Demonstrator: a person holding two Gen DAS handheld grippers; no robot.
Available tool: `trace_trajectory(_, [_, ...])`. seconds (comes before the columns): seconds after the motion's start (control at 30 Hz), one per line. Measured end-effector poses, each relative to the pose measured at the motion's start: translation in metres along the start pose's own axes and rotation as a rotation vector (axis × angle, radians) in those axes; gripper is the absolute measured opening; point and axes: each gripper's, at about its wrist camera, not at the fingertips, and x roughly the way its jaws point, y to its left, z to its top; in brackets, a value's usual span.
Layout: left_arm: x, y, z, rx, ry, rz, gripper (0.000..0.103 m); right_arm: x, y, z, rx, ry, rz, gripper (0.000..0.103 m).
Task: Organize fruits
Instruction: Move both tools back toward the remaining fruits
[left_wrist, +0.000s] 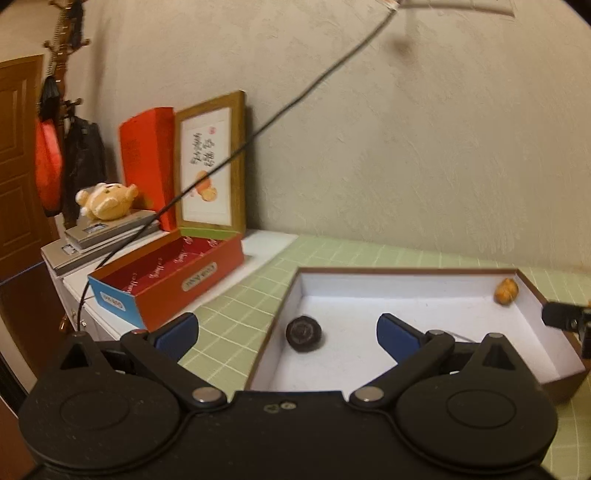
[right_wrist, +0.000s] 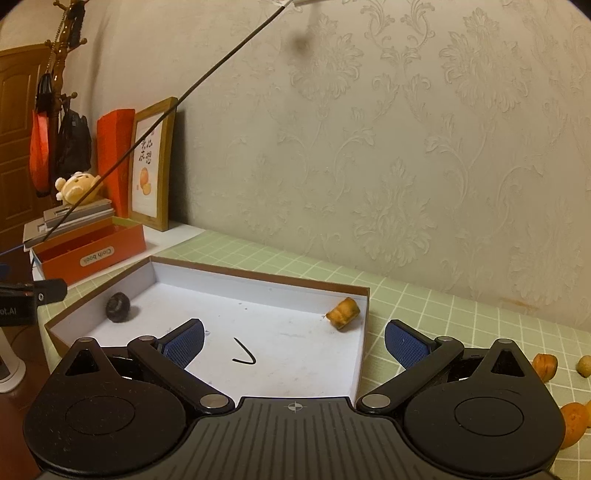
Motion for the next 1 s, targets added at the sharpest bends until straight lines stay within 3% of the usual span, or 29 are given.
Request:
trace_trajectory(0.1, [0.0, -0.003, 0.001, 0.003, 0.03, -0.003, 0.097, -0.002, 0.0, 0.002, -0.002, -0.002, -0.013, 0.103])
trace_trajectory(0.33, [-0.009, -0.009, 0.003, -0.004, 0.021, -0.045, 0.097, -0.015, 0.002, 0.003, -0.035, -0.054, -0.05, 0.103])
trace_trajectory(0.57, [-0.026, -0.024, 0.012, -0.026, -0.011, -0.074, 0.097, -0.027, -0.004, 0.007, -0.024, -0.022, -0.075, 0.103])
trace_trajectory(0.77, [-0.047, -0.04, 0.017, -0.04, -0.048, -0.122, 0.097, -0.057, -0.038, -0.001, 0.004, 0.013, -0.08, 0.103])
trace_trajectory(0.93, [-0.058, -0.069, 0.016, -0.007, -0.07, -0.206, 0.097, -0.085, -0.07, -0.005, 0.038, 0.027, -0.169, 0.103])
trace_trajectory(1.0, [-0.061, -0.08, 0.016, -0.006, -0.07, -0.238, 0.097, -0.094, -0.085, -0.009, 0.069, 0.046, -0.157, 0.103])
